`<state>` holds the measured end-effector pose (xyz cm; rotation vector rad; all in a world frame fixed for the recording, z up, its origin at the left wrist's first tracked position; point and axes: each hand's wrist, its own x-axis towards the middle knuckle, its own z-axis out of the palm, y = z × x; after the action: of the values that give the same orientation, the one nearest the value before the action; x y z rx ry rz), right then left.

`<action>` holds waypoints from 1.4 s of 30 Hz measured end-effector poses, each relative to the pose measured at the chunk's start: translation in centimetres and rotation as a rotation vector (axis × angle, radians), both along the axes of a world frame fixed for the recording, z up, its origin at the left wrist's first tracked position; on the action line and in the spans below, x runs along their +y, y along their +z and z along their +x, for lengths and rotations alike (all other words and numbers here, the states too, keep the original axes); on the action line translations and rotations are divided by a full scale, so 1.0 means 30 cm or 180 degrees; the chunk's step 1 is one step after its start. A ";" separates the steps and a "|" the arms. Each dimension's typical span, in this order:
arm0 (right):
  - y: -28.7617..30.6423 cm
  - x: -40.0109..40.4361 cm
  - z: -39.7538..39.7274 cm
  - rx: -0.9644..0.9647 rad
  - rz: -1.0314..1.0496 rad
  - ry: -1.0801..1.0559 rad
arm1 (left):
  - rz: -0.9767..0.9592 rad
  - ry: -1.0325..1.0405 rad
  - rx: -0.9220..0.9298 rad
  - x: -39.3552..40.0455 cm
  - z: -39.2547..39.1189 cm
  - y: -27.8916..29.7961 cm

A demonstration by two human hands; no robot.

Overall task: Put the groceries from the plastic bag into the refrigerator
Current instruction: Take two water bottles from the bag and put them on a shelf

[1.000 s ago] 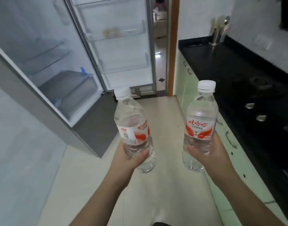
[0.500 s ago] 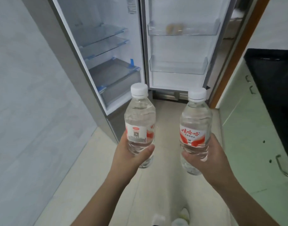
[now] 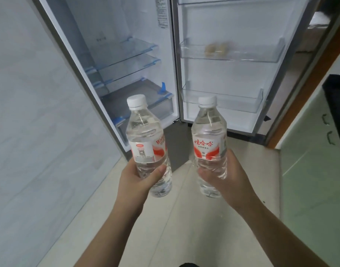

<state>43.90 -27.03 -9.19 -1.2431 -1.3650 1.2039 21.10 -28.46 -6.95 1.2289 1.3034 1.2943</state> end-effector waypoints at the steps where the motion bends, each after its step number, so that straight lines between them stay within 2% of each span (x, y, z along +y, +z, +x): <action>1: 0.005 0.034 -0.003 0.0011 0.0063 -0.0010 | 0.0012 0.0056 0.0032 0.027 0.000 0.009; 7: 0.058 0.259 -0.066 -0.0040 0.0194 0.0166 | 0.0053 0.0285 0.0222 0.203 -0.039 0.033; 12: 0.100 0.482 -0.159 -0.0016 0.0296 0.0303 | 0.0124 0.0496 0.0162 0.388 -0.125 0.045; 24: 0.271 1.073 -0.425 -0.0158 0.0668 0.0257 | 0.0484 0.0519 0.0211 0.925 -0.402 0.201; 34: 0.388 1.472 -0.462 -0.0045 0.1029 0.0355 | 0.0593 0.0515 0.0231 1.290 -0.425 0.346; 42: 0.431 1.780 -0.470 0.0256 0.1393 0.0657 | 0.0783 0.0952 0.0261 1.565 -0.378 0.385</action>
<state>29.80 26.37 3.74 -0.7540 -1.6187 1.0053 9.75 18.48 4.59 1.3003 1.4606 1.6724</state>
